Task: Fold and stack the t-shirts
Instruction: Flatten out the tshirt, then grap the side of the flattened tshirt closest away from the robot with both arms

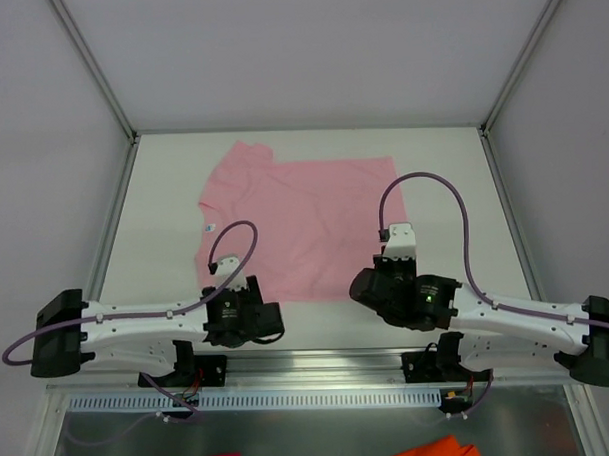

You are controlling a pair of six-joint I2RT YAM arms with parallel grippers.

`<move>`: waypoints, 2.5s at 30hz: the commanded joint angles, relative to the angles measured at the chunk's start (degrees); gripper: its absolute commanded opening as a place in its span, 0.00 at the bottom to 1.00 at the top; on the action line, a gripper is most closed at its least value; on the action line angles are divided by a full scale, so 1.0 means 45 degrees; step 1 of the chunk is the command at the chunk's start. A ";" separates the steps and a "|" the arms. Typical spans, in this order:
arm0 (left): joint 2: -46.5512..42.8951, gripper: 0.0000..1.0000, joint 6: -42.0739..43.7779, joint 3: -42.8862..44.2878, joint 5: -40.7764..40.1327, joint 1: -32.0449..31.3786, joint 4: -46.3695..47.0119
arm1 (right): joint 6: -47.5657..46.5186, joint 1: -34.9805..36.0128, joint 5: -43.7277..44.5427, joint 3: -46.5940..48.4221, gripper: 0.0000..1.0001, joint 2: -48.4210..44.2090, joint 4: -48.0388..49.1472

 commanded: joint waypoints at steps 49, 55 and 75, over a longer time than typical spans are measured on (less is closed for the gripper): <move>0.1438 0.60 -0.8799 -0.2989 0.1452 -0.5058 -0.1536 | 0.0980 0.0336 0.0823 0.0513 0.03 0.0620 -0.0359; 0.1497 0.52 -0.8720 -0.2930 0.1413 -0.5175 -0.1399 | 0.1136 0.0239 0.0862 0.0611 0.03 0.0914 -0.0476; 0.1438 0.60 -0.8603 -0.2168 0.1237 -0.5370 -0.2277 | 0.1059 -0.0210 0.0452 0.0650 0.06 0.1383 -0.0320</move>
